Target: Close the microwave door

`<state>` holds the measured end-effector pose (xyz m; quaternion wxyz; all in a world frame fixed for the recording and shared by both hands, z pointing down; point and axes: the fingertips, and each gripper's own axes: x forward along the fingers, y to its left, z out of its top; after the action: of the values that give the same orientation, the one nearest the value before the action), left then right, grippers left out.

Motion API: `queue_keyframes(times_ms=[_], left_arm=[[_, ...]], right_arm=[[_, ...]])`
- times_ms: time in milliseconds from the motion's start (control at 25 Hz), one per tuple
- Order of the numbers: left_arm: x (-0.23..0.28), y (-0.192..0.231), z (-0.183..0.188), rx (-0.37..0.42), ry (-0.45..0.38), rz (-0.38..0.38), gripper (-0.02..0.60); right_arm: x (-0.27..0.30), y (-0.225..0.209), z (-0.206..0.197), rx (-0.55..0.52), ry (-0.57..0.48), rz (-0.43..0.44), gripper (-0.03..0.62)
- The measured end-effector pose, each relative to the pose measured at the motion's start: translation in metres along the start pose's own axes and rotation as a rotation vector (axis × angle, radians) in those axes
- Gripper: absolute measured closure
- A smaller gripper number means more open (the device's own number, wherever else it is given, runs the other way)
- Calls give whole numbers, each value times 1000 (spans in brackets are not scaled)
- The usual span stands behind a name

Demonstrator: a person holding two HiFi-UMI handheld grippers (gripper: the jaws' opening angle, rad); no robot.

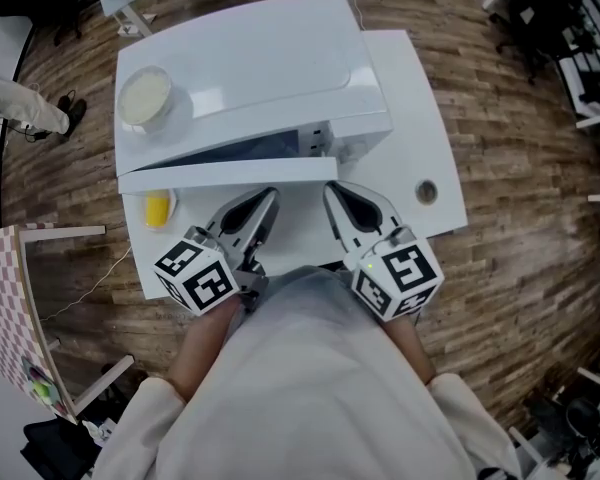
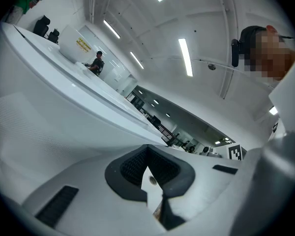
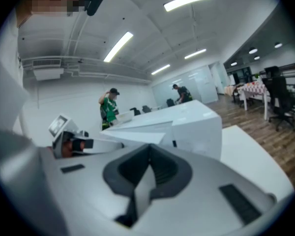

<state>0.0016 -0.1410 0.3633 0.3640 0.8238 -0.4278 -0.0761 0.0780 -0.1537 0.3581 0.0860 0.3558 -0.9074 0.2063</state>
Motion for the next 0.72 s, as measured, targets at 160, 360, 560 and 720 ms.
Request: queue_keyframes(times_ms=[160,360,560,720], left_arm=[[2,4,-2,-15,-16,18,565],[5,9,-3,-16,-22,27,566],[9,10,1,-12,-37,28,565],[12,11,5,-16,-44,34,565]], right_arm=[[5,-3,2,-40,10,-2,571],[14,-2,0,-33,17,15,571],[15,-7,-1,-43,23,13,571],[19,-12,0,-44,27,-4,571]])
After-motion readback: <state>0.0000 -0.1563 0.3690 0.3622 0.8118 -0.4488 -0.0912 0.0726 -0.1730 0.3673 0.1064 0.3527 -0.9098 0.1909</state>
